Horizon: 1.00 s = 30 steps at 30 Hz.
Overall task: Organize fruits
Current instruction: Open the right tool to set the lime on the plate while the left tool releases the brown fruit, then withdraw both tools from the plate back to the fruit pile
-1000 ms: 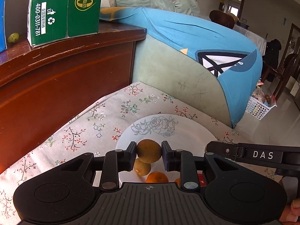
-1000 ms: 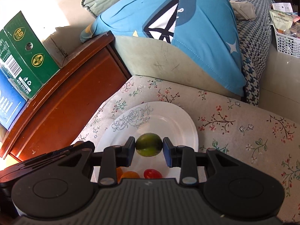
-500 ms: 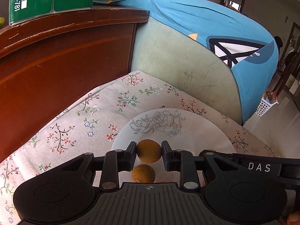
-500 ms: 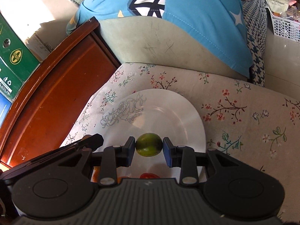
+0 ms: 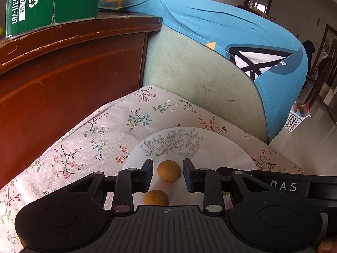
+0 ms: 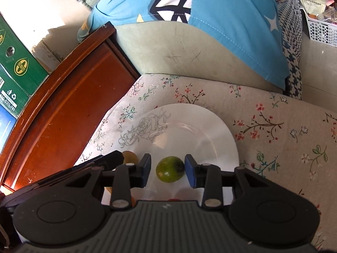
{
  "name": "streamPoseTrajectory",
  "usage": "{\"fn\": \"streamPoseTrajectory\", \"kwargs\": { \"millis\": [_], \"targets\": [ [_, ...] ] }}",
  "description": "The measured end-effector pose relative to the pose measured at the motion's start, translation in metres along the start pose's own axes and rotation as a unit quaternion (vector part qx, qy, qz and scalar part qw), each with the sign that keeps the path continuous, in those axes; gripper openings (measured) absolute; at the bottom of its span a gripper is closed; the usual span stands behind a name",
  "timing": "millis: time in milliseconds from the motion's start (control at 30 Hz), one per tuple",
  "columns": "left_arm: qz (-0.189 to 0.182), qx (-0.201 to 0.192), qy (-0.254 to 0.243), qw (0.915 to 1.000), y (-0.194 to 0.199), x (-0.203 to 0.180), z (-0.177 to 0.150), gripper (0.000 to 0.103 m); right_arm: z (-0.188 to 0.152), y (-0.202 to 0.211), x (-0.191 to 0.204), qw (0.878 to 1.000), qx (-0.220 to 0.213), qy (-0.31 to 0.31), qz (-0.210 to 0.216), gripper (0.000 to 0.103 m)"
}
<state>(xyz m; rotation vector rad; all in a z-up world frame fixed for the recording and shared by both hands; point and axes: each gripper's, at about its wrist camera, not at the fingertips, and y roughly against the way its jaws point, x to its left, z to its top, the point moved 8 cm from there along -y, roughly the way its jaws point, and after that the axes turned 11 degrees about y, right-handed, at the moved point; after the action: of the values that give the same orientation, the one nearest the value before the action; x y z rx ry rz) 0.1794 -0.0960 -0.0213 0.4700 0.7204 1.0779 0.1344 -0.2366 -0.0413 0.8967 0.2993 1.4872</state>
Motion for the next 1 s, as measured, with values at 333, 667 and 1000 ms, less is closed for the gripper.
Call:
{"fn": "streamPoseTrajectory", "kwargs": {
  "millis": [333, 667, 1000],
  "targets": [
    [0.014, -0.013, 0.005, 0.9998, 0.038, 0.002, 0.010, 0.049, 0.013, 0.021, 0.002, 1.000, -0.021, 0.002, 0.011, 0.037],
    [0.056, -0.016, 0.000, 0.9983, 0.078, 0.012, -0.001, 0.063, 0.000, 0.048, 0.014, 0.999, -0.015, 0.040, 0.010, 0.038],
    [0.081, -0.006, 0.012, 0.9966, 0.113, 0.036, -0.021, 0.068, -0.026, 0.078, 0.040, 0.995, -0.010, 0.094, 0.027, 0.043]
  ]
}}
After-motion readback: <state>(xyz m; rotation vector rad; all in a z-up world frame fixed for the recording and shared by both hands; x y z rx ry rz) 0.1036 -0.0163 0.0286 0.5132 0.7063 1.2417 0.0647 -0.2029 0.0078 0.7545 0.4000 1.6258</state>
